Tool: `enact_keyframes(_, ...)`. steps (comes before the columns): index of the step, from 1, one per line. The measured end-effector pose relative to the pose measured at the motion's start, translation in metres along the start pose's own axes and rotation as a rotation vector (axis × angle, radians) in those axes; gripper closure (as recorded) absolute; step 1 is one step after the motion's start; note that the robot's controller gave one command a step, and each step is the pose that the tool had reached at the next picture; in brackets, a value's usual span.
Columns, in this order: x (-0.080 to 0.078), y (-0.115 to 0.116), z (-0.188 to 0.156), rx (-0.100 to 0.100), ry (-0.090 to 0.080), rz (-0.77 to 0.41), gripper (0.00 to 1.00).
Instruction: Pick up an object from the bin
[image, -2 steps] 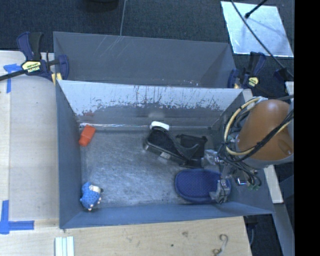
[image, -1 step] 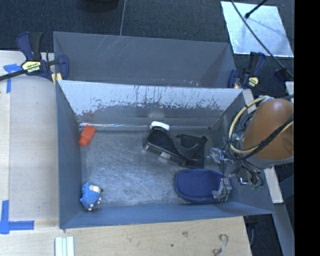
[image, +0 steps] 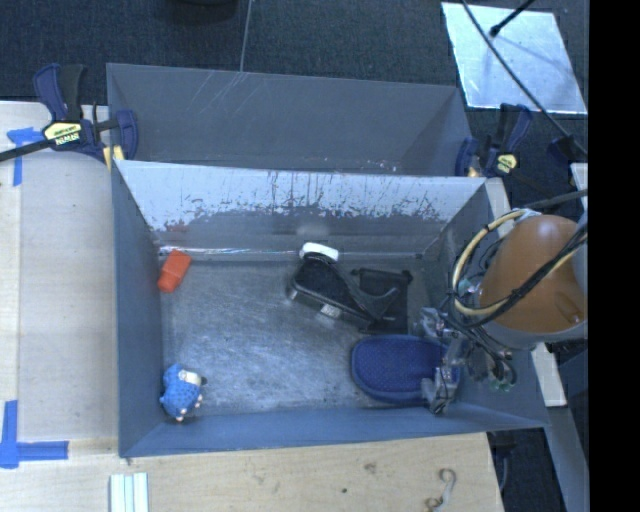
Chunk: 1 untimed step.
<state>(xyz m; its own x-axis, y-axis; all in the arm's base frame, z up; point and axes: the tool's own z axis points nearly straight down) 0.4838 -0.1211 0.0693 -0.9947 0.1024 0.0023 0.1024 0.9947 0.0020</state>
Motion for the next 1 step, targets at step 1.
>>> enact_keyframes(1,0.0,0.0005,-0.0004,0.001,0.0,-0.003,0.0)
